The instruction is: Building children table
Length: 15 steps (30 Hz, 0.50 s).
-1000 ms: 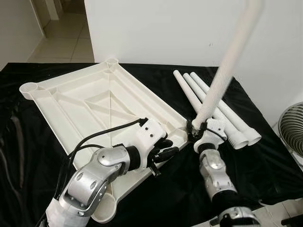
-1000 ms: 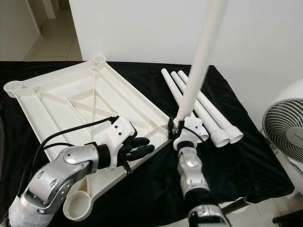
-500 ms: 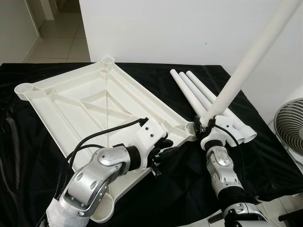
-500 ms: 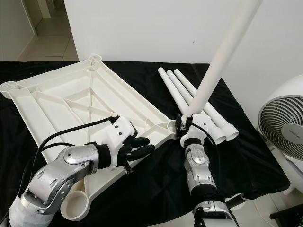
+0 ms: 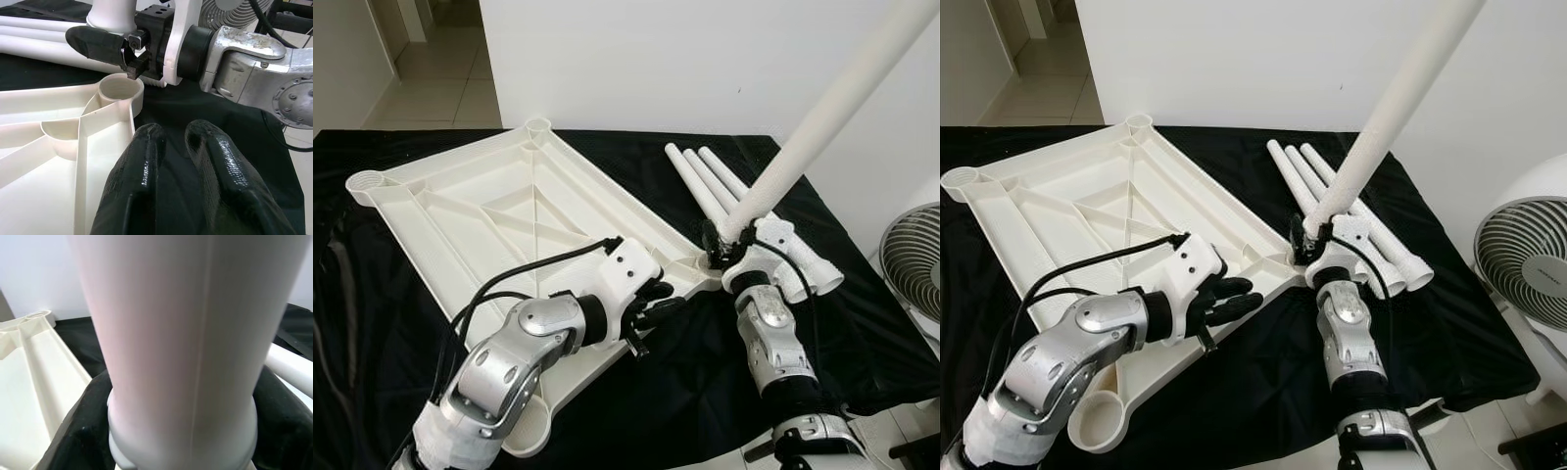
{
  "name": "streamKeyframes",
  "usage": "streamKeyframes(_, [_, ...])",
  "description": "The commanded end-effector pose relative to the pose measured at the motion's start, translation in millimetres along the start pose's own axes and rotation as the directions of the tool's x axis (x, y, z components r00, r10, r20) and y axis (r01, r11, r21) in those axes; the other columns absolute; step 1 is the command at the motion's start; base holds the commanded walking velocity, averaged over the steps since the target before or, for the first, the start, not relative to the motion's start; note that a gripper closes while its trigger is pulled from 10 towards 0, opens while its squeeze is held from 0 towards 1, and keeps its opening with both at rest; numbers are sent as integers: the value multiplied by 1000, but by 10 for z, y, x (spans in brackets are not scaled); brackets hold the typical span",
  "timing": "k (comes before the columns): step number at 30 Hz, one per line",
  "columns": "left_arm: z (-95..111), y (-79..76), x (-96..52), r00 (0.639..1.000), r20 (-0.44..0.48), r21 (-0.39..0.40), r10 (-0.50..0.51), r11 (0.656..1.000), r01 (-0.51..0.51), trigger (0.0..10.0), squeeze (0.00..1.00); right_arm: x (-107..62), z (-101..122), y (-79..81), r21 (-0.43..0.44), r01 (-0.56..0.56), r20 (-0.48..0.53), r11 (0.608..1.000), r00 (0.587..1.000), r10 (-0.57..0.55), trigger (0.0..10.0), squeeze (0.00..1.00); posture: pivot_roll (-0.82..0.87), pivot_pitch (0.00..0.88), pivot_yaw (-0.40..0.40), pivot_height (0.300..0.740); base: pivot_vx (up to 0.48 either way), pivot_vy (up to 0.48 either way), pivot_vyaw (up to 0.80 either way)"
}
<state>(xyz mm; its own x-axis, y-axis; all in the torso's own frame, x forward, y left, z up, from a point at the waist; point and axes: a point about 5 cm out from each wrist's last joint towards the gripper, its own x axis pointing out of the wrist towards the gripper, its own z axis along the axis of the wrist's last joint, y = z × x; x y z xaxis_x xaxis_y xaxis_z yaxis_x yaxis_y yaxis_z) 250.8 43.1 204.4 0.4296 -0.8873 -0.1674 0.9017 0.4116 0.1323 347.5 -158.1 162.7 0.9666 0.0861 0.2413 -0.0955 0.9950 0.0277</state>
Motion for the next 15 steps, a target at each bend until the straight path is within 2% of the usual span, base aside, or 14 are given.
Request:
streamKeyframes(1, [25, 60, 31, 997, 20, 21, 81, 996, -81, 10000, 0, -9, 24, 27, -13, -38, -16, 999, 999, 38, 10000, 0, 42, 90, -49, 740, 0, 0, 0])
streamKeyframes(3, [29, 79, 39, 995, 26, 27, 96, 995, -97, 10000, 0, -8, 32, 38, -20, -53, -21, 998, 998, 52, 10000, 0, 37, 83, -49, 740, 0, 0, 0])
streamKeyframes(4, [31, 110, 48, 994, 39, -9, 106, 994, -106, 10000, 0, -7, 24, 45, -30, -74, -43, 997, 996, 72, 10000, 0, 36, 77, -50, 740, 0, 0, 0])
streamKeyframes(5, [31, 110, 48, 994, 39, -9, 106, 994, -106, 10000, 0, -7, 24, 45, -30, -74, -43, 997, 996, 72, 10000, 0, 36, 77, -50, 740, 0, 0, 0])
streamKeyframes(6, [43, 134, 56, 992, 55, -22, 112, 994, -110, 10000, 1000, -6, 13, 52, -37, -92, -62, 995, 994, 90, 10000, 0, 34, 73, -50, 740, 0, 0, 0])
streamKeyframes(9, [80, 216, 83, 986, 87, -38, 139, 990, -136, 10000, 1000, -14, -36, 72, -26, -137, -113, 990, 985, 133, 10000, 0, 33, 56, -49, 740, 0, 0, 0])
streamKeyframes(15, [124, 261, 106, 981, 121, -53, 152, 988, -146, 10000, 1000, -26, -50, 102, -19, -186, -143, 982, 973, 181, 10000, 0, 34, 33, -47, 740, 0, 0, 0])
